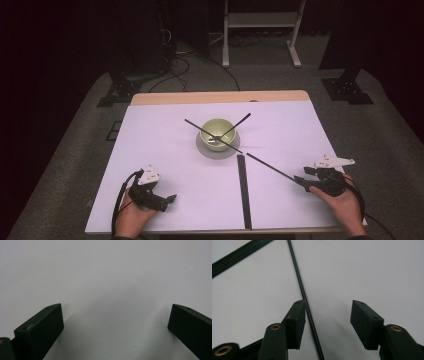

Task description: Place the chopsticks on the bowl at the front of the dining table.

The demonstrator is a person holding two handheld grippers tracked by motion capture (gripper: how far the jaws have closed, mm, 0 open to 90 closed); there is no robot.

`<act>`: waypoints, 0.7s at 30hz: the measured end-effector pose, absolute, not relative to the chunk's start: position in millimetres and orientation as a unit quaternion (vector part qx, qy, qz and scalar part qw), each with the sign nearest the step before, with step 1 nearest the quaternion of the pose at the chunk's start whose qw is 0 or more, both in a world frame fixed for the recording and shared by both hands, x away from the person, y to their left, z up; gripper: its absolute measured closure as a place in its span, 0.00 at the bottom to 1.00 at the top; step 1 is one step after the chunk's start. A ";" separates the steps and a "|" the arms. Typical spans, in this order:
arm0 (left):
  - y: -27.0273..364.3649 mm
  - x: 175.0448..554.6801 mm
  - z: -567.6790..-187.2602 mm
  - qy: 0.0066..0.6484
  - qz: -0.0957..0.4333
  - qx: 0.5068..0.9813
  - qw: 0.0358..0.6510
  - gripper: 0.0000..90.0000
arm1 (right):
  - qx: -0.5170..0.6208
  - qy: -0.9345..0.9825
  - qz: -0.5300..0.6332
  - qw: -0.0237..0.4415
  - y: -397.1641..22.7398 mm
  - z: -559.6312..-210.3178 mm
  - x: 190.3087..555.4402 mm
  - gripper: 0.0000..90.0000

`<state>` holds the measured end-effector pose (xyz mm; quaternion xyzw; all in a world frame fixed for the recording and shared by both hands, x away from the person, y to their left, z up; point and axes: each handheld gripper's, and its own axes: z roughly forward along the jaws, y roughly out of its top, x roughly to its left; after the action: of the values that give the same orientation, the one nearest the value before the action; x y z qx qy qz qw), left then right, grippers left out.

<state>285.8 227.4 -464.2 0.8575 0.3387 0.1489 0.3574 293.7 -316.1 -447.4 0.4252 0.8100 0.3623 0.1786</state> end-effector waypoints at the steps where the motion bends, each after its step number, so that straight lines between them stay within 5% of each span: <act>1: 227.4 285.8 -464.3 0.339 0.149 0.858 0.357 0.00 | 0.425 0.809 0.364 0.178 -315.6 -446.4 294.5 0.51; 21: 227.3 285.8 -464.2 0.339 0.149 0.858 0.357 0.00 | 0.393 0.819 0.387 0.155 -300.6 -440.8 310.0 0.60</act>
<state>285.8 227.3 -464.2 0.8575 0.3387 0.1490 0.3574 310.0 -300.6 -440.8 0.3934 0.8192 0.3872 0.1554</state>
